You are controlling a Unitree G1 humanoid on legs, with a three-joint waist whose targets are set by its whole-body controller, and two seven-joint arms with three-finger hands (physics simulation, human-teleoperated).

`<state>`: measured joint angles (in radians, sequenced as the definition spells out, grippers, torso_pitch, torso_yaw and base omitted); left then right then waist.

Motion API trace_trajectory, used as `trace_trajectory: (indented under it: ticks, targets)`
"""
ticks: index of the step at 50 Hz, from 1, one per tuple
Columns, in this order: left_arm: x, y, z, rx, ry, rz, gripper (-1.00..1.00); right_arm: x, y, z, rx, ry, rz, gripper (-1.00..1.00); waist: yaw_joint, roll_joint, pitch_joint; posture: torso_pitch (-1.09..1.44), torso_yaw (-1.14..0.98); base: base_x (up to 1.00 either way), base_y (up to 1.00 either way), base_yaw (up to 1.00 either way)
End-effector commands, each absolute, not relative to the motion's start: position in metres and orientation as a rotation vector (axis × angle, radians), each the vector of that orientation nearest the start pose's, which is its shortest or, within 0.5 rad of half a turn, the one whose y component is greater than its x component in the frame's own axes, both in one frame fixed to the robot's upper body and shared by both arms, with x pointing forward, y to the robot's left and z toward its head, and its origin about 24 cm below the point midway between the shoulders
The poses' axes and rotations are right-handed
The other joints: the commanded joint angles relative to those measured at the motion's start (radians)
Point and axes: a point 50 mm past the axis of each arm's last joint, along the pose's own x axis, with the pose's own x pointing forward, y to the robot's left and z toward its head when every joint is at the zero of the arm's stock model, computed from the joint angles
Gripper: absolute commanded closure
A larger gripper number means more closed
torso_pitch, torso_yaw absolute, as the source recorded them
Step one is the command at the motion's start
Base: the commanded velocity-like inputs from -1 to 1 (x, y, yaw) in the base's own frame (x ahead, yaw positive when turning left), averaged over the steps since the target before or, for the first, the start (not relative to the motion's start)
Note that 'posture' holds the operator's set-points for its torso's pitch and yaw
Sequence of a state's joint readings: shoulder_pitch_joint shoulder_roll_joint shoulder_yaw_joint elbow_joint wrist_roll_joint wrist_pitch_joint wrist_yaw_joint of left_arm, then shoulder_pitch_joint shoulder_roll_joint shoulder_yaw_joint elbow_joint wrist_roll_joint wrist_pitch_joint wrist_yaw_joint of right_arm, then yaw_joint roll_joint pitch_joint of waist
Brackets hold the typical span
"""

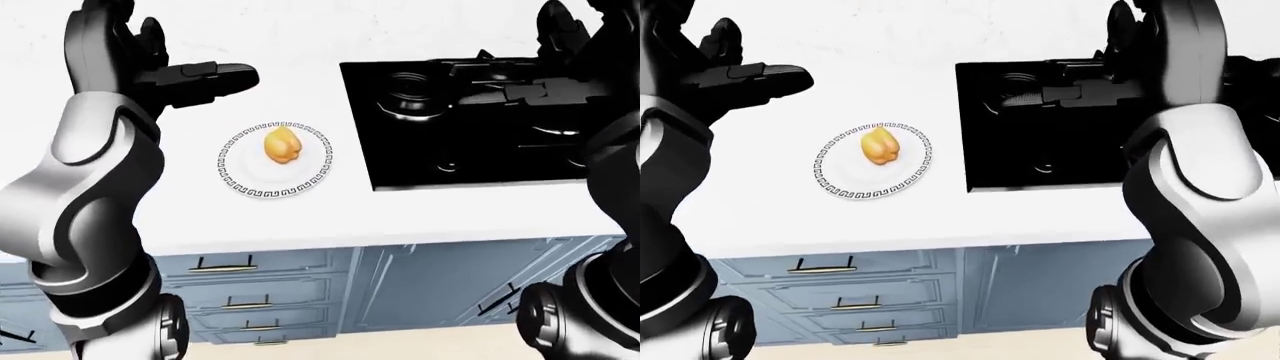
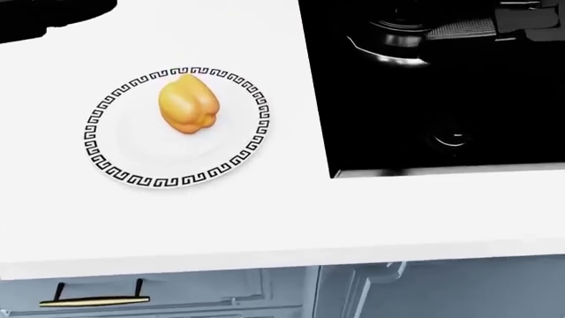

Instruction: Pick the bell pepper from the plate and place it in the pan.

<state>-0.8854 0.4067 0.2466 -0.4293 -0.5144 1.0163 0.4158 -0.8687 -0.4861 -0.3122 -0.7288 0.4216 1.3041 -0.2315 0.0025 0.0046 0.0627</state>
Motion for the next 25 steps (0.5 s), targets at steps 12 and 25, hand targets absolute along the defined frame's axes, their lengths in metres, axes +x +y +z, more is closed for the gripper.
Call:
trace_trajectory:
  ticks: [12, 25]
  targets:
    - [0.2865, 0.1885, 0.3250, -0.066, -0.395, 0.168, -1.00, 0.2426, -0.1925, 0.3339, -0.143, -0.423, -0.139, -1.00, -0.001, 0.002, -0.029, 0.00, 0.00, -0.05, 0.00, 0.00]
    - [0.2886, 0.1864, 0.3201, -0.083, -0.381, 0.155, -1.00, 0.2423, -0.1922, 0.3346, -0.142, -0.426, -0.138, -1.00, 0.006, -0.007, -0.020, 0.00, 0.00, 0.00, 0.00, 0.00]
